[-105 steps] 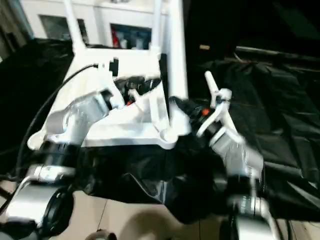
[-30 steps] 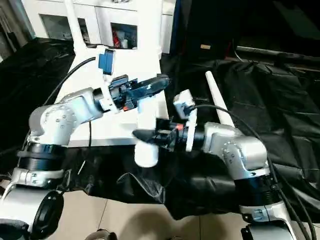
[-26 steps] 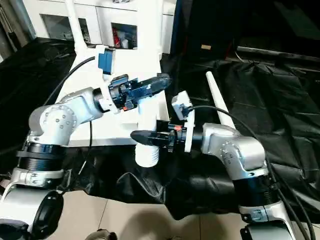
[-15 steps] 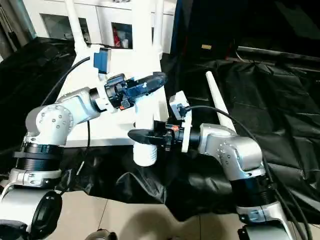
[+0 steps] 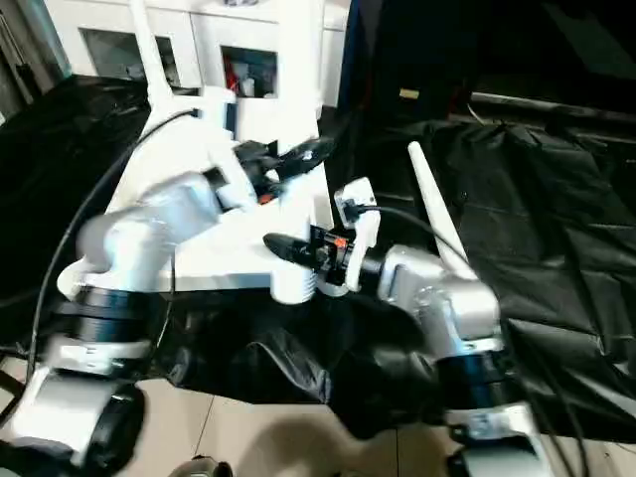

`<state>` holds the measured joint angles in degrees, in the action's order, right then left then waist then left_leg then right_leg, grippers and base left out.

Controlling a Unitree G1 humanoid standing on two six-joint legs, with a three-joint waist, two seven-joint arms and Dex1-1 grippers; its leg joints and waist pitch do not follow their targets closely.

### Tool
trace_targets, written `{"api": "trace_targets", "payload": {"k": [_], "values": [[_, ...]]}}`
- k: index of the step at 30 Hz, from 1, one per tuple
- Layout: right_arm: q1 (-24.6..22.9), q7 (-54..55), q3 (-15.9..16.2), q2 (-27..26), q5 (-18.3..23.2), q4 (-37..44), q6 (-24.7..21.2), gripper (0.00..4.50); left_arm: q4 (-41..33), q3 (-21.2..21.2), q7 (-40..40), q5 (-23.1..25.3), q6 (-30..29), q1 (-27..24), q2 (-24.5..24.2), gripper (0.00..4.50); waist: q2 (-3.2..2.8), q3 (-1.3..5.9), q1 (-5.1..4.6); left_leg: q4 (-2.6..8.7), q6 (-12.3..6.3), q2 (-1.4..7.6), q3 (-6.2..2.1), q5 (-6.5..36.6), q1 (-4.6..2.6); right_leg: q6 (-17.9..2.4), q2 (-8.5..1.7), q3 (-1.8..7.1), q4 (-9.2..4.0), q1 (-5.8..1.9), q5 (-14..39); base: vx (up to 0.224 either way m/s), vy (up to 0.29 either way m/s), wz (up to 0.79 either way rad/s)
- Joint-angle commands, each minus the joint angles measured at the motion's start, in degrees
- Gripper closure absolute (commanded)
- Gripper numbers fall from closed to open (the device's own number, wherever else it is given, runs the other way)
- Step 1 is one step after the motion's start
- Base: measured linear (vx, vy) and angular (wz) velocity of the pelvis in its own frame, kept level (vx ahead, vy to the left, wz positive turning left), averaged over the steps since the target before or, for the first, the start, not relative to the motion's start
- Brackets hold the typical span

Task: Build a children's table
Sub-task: Pick table leg

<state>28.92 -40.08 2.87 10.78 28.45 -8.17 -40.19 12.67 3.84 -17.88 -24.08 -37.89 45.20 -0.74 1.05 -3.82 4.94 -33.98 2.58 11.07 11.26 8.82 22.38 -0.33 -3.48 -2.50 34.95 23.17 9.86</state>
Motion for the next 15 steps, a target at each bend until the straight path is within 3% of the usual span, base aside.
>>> {"api": "trace_targets", "payload": {"k": [1,8,12,13,15], "values": [[2.3,0.8,-0.7,-0.8,0.0,1.4,3.1,2.62,1.2,1.5,5.3,3.1,0.6,-0.6,0.2,2.08,0.22,4.73,0.06,3.34,0.43,1.86,-1.20,9.7,-1.26,-9.2,-3.96,2.08,-4.17,-2.86,11.1,0.000,0.000,0.00],[3.5,3.5,-1.4,-2.9,-1.3,-0.1,4.5,2.62,0.1,2.9,8.7,2.5,0.6,-1.0,2.3,2.44,0.10,4.65,0.08,3.37,0.36,1.89,-1.15,10.7,-1.43,-9.6,-3.92,2.07,-4.30,-2.65,11.8,0.000,0.000,0.00],[3.6,4.0,-1.5,-3.2,-1.3,0.0,4.6,2.62,-0.7,3.5,6.8,0.2,1.8,-1.1,2.8,2.55,0.20,4.60,0.14,3.39,0.45,1.78,-1.12,11.0,-1.37,-9.2,-3.97,2.09,-4.44,-2.69,12.5,0.000,0.000,0.00],[3.8,4.1,-1.5,-3.0,-1.6,-0.3,4.6,2.62,-0.9,4.1,5.8,-1.1,1.9,-1.0,3.4,2.57,-0.19,4.56,0.07,3.45,0.57,1.78,-1.18,11.3,-1.37,-9.1,-3.90,2.06,-4.55,-2.64,12.7,0.000,0.000,0.00],[3.8,2.7,-1.7,-2.8,-0.4,-0.1,3.3,2.06,-1.2,4.2,4.1,-2.1,2.1,-1.0,3.6,2.60,-0.17,4.60,0.06,3.46,0.71,1.78,-1.21,11.5,-1.40,-9.1,-3.91,2.05,-4.45,-2.68,12.4,0.000,0.000,0.00]]}}
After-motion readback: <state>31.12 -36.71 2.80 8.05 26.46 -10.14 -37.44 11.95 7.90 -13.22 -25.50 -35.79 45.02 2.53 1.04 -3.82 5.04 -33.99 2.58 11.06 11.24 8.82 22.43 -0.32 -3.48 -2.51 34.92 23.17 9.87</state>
